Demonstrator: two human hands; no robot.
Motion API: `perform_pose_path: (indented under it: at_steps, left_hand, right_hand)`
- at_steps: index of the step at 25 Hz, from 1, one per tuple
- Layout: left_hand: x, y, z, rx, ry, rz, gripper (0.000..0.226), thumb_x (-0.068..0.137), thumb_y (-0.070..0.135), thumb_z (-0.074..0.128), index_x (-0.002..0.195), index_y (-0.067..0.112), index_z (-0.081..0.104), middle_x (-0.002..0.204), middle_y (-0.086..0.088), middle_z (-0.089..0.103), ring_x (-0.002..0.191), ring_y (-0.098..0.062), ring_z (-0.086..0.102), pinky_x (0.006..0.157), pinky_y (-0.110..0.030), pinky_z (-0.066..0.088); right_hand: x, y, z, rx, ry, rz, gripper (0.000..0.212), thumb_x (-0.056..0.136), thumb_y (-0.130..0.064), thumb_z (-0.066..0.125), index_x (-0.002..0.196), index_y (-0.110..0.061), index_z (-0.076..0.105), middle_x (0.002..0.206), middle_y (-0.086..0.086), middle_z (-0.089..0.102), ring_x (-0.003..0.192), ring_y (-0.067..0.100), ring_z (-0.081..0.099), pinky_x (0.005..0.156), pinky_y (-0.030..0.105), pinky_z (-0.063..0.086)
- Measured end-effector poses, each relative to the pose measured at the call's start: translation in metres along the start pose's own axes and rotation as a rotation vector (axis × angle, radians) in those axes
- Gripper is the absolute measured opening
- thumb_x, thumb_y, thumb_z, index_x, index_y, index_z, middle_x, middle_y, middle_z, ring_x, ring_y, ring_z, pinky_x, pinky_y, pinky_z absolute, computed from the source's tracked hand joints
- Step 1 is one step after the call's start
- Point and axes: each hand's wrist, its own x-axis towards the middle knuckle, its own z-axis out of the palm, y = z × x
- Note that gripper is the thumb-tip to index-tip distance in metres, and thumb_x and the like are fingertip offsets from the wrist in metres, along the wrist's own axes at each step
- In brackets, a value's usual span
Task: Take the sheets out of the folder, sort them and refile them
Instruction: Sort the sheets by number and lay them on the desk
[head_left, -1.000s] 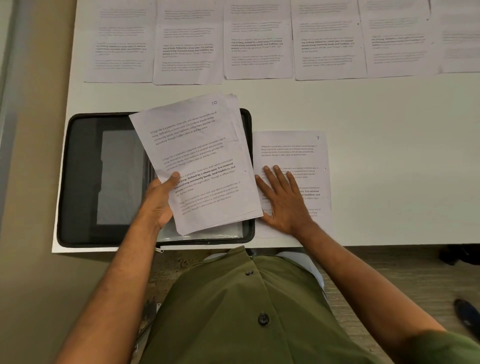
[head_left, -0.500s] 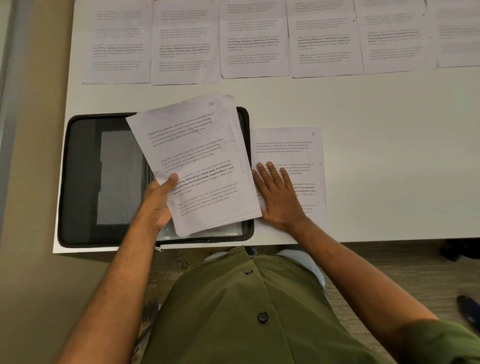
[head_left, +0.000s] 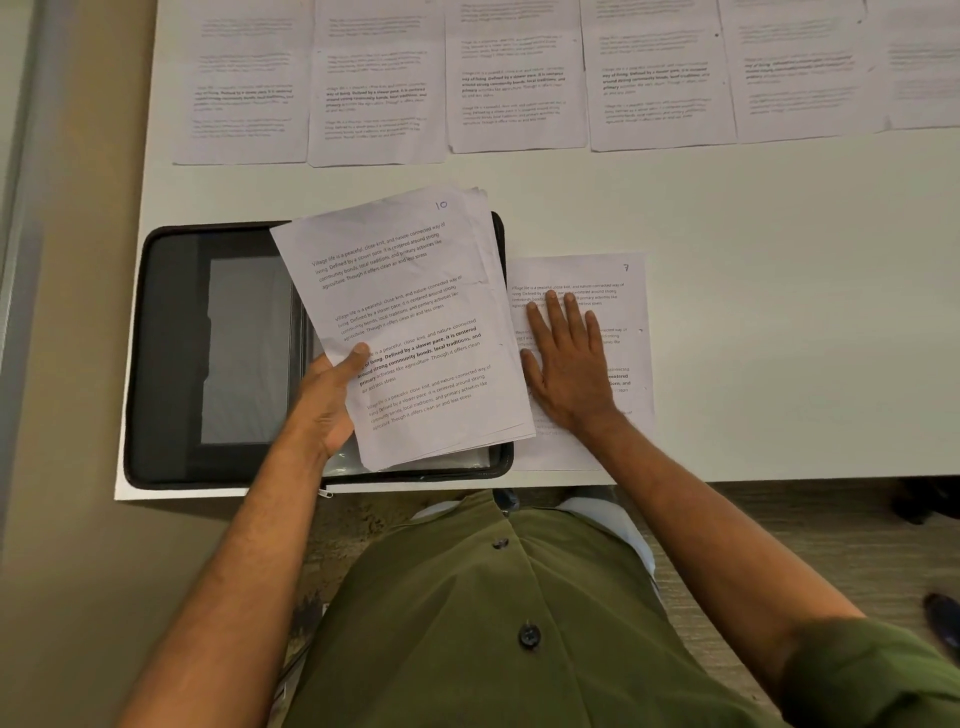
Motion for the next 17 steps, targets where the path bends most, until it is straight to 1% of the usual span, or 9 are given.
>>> perform_pose_path:
  at_steps: [3, 5, 7, 11, 13, 14, 15, 16, 17]
  left_hand:
    - [-0.001, -0.002, 0.004, 0.005, -0.01, -0.006, 0.038, 0.101, 0.011, 0.061, 0.138, 0.017, 0.061, 0.13, -0.011, 0.071, 0.125, -0.034, 0.064, 0.102, -0.056, 0.052]
    - [-0.001, -0.003, 0.006, 0.009, -0.012, -0.01, 0.04, 0.101, 0.011, 0.061, 0.14, 0.015, 0.059, 0.129, -0.011, 0.071, 0.124, -0.034, 0.064, 0.102, -0.056, 0.052]
    - [-0.002, -0.002, 0.009, 0.02, -0.019, -0.012, 0.041, 0.101, 0.011, 0.062, 0.142, 0.014, 0.058, 0.129, -0.011, 0.071, 0.123, -0.033, 0.065, 0.1, -0.055, 0.053]
    - [-0.003, -0.002, 0.015, 0.041, -0.047, -0.006, 0.039, 0.101, 0.011, 0.062, 0.14, 0.016, 0.058, 0.128, -0.011, 0.072, 0.12, -0.032, 0.068, 0.1, -0.055, 0.054]
    - [-0.004, -0.002, 0.017, 0.046, -0.06, -0.005, 0.038, 0.101, 0.011, 0.061, 0.138, 0.017, 0.059, 0.127, -0.011, 0.072, 0.119, -0.032, 0.068, 0.1, -0.055, 0.054]
    - [-0.005, -0.002, 0.017, 0.047, -0.065, -0.005, 0.039, 0.1, 0.011, 0.062, 0.139, 0.017, 0.058, 0.127, -0.011, 0.072, 0.119, -0.032, 0.068, 0.099, -0.055, 0.054]
    - [-0.005, -0.003, 0.017, 0.05, -0.072, -0.004, 0.04, 0.1, 0.011, 0.062, 0.14, 0.016, 0.058, 0.128, -0.011, 0.072, 0.12, -0.032, 0.067, 0.099, -0.054, 0.055]
    - [-0.005, -0.004, 0.018, 0.056, -0.08, -0.004, 0.042, 0.1, 0.011, 0.062, 0.141, 0.015, 0.057, 0.129, -0.012, 0.071, 0.121, -0.032, 0.067, 0.099, -0.054, 0.055]
    - [-0.005, -0.005, 0.019, 0.063, -0.094, -0.007, 0.042, 0.1, 0.011, 0.062, 0.141, 0.014, 0.056, 0.13, -0.012, 0.071, 0.121, -0.033, 0.067, 0.099, -0.054, 0.055]
  right_hand:
    - [0.002, -0.01, 0.004, 0.012, 0.012, -0.014, 0.065, 0.11, -0.042, 0.038, 0.166, -0.015, 0.019, 0.174, 0.014, 0.011, 0.161, 0.033, 0.004, 0.128, 0.056, 0.01]
    - [0.003, -0.01, 0.006, -0.002, 0.02, -0.025, 0.073, 0.108, -0.043, 0.05, 0.166, -0.014, 0.017, 0.173, 0.015, 0.01, 0.161, 0.035, 0.005, 0.128, 0.058, 0.012]
    - [0.004, -0.01, 0.005, -0.017, 0.015, -0.038, 0.082, 0.105, -0.048, 0.055, 0.166, -0.013, 0.014, 0.174, 0.015, 0.009, 0.161, 0.035, 0.004, 0.128, 0.058, 0.011]
    - [0.017, -0.011, 0.0, 0.046, -0.051, -0.019, 0.082, 0.103, -0.057, 0.047, 0.166, -0.011, 0.018, 0.173, 0.016, 0.013, 0.161, 0.035, 0.008, 0.129, 0.055, 0.009]
    - [0.023, -0.009, -0.007, 0.258, -0.054, 0.062, 0.066, 0.107, -0.052, 0.042, 0.162, -0.016, 0.032, 0.17, 0.011, 0.028, 0.159, 0.027, 0.02, 0.129, 0.05, 0.016]
    - [0.025, -0.011, -0.016, 0.437, -0.011, 0.142, 0.054, 0.111, -0.046, 0.038, 0.156, -0.018, 0.044, 0.163, 0.008, 0.041, 0.154, 0.021, 0.032, 0.126, 0.048, 0.027]
    - [0.026, -0.014, -0.03, 0.661, 0.023, 0.261, 0.045, 0.113, -0.04, 0.035, 0.146, -0.017, 0.055, 0.151, 0.006, 0.056, 0.143, 0.016, 0.048, 0.118, 0.044, 0.04]
    - [0.027, -0.02, -0.049, 0.921, 0.006, 0.418, 0.041, 0.113, -0.035, 0.037, 0.136, -0.015, 0.064, 0.135, 0.004, 0.068, 0.126, 0.013, 0.062, 0.105, 0.04, 0.051]
    - [0.028, -0.026, -0.068, 1.142, -0.064, 0.559, 0.039, 0.112, -0.034, 0.04, 0.127, -0.014, 0.07, 0.119, 0.003, 0.075, 0.108, 0.013, 0.07, 0.091, 0.035, 0.057]
